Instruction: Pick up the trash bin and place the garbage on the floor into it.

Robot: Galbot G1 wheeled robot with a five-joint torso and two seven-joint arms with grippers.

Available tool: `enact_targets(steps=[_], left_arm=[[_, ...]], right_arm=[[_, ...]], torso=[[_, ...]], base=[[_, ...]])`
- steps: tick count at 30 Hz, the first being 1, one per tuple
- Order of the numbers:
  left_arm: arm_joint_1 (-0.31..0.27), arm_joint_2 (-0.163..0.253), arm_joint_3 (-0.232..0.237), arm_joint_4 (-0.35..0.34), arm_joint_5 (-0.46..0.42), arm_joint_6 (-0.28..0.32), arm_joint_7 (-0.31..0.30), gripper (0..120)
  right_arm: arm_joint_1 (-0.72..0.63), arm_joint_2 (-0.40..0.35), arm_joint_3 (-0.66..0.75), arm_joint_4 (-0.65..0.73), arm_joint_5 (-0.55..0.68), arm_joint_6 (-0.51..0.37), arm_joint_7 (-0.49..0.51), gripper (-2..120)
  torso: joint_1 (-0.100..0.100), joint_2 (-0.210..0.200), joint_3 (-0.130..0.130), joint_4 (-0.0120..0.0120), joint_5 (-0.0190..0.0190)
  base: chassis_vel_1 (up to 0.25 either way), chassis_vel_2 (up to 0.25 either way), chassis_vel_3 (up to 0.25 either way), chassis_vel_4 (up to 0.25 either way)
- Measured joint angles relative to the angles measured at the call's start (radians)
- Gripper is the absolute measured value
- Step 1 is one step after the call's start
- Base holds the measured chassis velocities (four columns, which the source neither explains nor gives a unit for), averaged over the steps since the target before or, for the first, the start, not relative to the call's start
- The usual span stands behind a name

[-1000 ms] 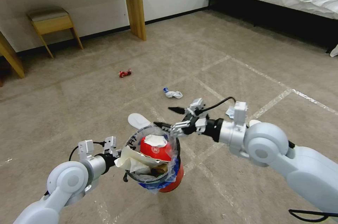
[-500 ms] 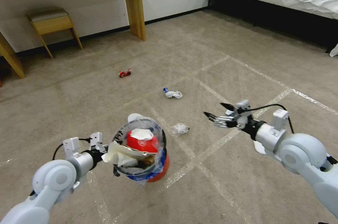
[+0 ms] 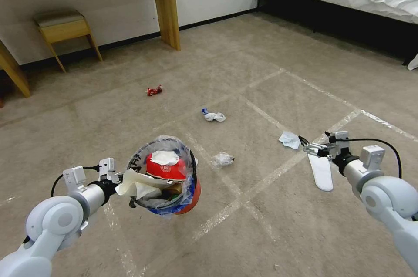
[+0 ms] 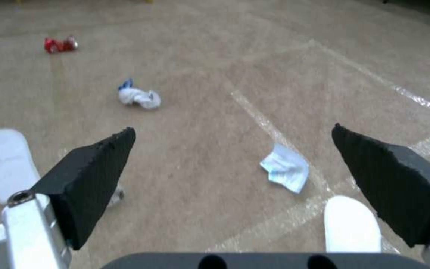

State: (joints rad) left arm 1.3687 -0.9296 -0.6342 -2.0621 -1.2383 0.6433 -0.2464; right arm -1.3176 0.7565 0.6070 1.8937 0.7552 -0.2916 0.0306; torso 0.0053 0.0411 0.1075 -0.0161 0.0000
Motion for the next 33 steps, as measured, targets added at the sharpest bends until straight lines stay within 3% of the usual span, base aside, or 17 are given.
enact_targets(steps=[9,13,25,33], left_arm=[[-0.003,-0.041,0.039,0.006,0.06,-0.002,0.045,1],[-0.006,-0.04,0.049,0.013,0.082,-0.005,0.052,1],[0.03,-0.025,-0.004,0.007,0.138,-0.009,0.048,1],[0.033,-0.021,0.004,0.016,0.183,-0.021,0.049,1]], right_arm=[[-0.141,0.032,0.131,0.06,-0.086,0.016,-0.033,100],[-0.185,0.062,0.177,0.073,-0.142,0.036,-0.072,100],[-0.142,0.06,0.065,0.115,-0.162,0.018,-0.078,100],[-0.144,0.071,0.061,0.119,-0.176,0.019,-0.091,100]], torso=[[0.0,0.0,0.0,-0.0003,-0.0003],[0.0,0.0,0.0,-0.0005,-0.0002],[0.0,0.0,0.0,0.0002,-0.0001],[0.0,0.0,0.0,-0.0002,-0.0002]], base=[[0.0,0.0,0.0,0.0],[0.0,0.0,0.0,0.0],[0.0,0.0,0.0,0.0],[0.0,0.0,0.0,0.0]])
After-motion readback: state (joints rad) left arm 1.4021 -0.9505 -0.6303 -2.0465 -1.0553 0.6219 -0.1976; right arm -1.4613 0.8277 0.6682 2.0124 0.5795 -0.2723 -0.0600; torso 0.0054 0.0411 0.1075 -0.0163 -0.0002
